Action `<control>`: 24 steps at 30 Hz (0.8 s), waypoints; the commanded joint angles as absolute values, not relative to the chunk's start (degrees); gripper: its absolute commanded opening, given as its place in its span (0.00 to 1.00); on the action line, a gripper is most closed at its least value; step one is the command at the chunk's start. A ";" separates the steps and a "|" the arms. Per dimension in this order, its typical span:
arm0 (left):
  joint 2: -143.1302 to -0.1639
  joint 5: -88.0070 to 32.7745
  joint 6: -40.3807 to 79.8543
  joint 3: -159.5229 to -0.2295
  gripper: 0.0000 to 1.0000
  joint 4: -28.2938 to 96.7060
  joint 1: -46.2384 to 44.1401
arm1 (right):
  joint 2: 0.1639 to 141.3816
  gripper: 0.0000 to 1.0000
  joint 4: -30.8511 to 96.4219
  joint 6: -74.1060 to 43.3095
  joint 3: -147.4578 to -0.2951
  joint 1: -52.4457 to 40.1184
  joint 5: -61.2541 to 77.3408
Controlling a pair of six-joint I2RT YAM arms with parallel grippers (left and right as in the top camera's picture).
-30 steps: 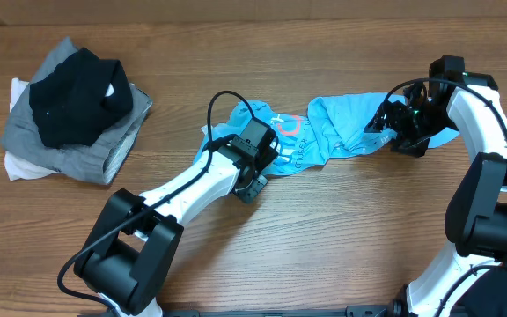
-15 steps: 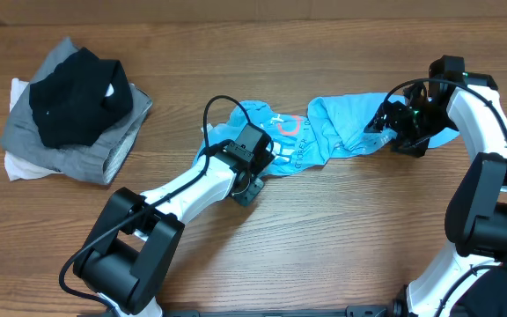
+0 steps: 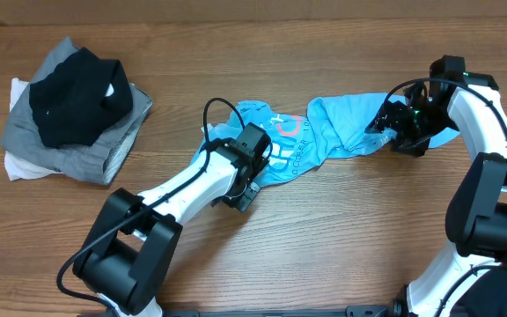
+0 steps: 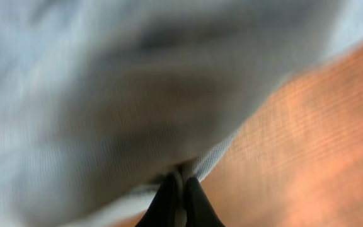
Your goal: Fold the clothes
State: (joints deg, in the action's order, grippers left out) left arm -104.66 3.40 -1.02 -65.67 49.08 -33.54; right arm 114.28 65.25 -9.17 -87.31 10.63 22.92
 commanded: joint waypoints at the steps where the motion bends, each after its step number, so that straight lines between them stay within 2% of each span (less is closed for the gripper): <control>1: -98.04 7.16 4.67 -72.47 0.04 55.83 -33.23 | 112.57 0.76 65.56 -9.02 -87.42 13.06 22.52; 6: -88.31 11.38 6.44 -80.23 0.04 67.64 -32.29 | 111.98 0.76 67.29 -9.21 -87.42 15.99 22.57; 11: -78.52 11.55 6.20 -85.47 0.04 71.20 -31.40 | 111.98 0.81 67.09 -9.21 -87.39 15.49 22.57; 14: -74.22 12.58 5.72 -86.04 0.04 71.40 -31.40 | 111.98 0.84 66.04 -9.21 -87.37 13.78 22.59; 21: -71.55 13.63 5.15 -86.04 0.04 72.03 -31.40 | 112.03 0.84 63.16 -10.41 -85.73 6.90 24.23; 24: -71.55 14.17 5.15 -86.04 0.04 72.14 -31.40 | 112.09 0.80 61.73 -10.98 -83.29 2.81 24.21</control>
State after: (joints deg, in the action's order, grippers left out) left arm -71.79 12.49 4.78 -85.32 72.23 -31.73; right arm 114.26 62.00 -9.82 -85.54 5.85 23.29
